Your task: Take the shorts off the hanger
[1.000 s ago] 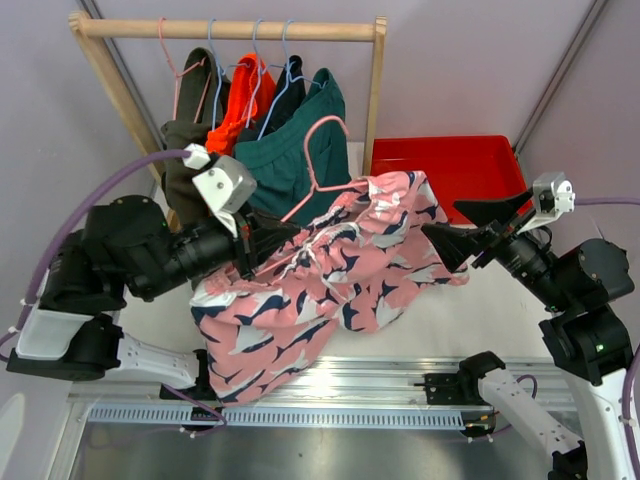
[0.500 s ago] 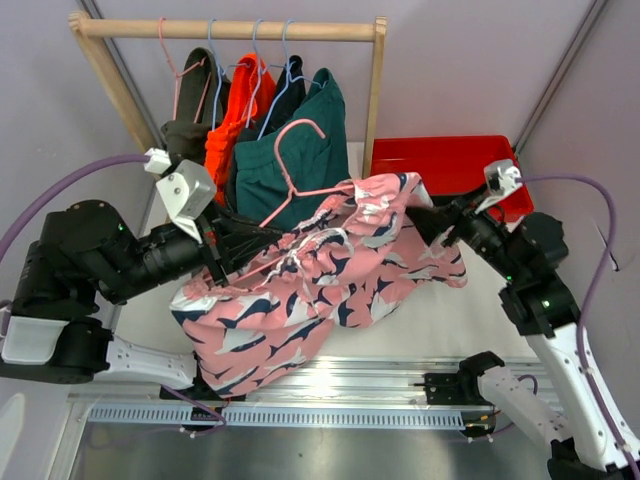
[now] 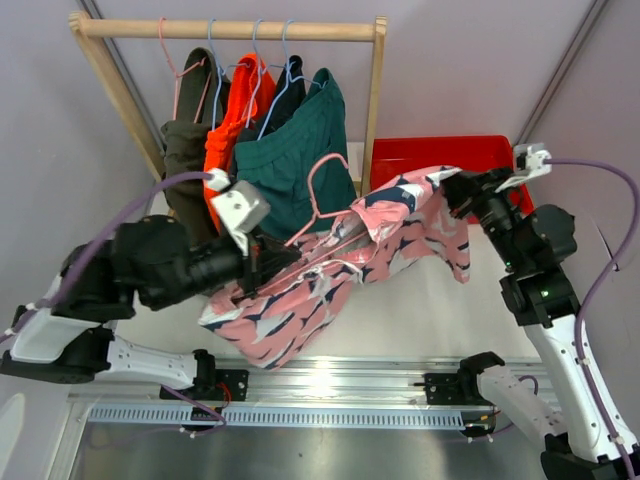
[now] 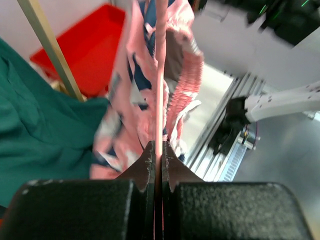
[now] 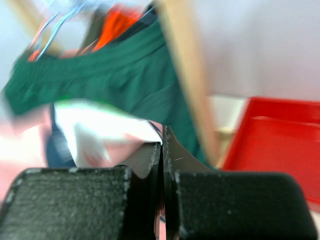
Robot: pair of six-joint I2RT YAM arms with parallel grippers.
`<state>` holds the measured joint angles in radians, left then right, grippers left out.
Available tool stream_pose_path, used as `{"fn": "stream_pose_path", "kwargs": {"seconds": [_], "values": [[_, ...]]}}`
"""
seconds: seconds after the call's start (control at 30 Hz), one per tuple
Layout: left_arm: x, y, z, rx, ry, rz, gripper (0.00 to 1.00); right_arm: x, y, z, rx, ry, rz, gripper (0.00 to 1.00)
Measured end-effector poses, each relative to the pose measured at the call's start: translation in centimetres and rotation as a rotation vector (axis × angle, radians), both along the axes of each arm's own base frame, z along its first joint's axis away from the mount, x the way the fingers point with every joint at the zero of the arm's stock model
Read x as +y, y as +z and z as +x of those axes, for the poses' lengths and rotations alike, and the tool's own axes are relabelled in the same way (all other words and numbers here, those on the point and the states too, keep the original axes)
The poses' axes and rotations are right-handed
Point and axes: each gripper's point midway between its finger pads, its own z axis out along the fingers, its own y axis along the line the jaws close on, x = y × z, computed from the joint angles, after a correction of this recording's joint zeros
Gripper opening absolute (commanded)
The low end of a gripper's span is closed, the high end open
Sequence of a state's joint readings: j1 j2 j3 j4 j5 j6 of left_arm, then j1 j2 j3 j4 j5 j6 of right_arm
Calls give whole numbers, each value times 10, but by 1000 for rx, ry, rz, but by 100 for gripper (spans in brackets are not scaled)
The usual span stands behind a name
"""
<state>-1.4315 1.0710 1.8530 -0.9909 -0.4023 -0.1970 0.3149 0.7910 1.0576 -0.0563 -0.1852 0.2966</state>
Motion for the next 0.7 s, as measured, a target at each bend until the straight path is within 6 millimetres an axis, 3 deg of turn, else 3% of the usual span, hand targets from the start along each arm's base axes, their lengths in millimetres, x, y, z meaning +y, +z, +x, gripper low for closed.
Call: {"fn": "stream_pose_path", "kwargs": {"seconds": [0.13, 0.3, 0.53, 0.7], "values": [[-7, -26, 2, 48, 27, 62, 0, -49, 11, 19, 19, -228, 40, 0], [1, -30, 1, 89, 51, 47, 0, -96, -12, 43, 167, -444, 116, 0], [3, -34, 2, 109, 69, 54, 0, -100, -64, 62, 377, -458, 167, 0], [-3, -31, 3, 95, 65, 71, 0, -98, -79, 60, 426, -449, 187, 0]]}}
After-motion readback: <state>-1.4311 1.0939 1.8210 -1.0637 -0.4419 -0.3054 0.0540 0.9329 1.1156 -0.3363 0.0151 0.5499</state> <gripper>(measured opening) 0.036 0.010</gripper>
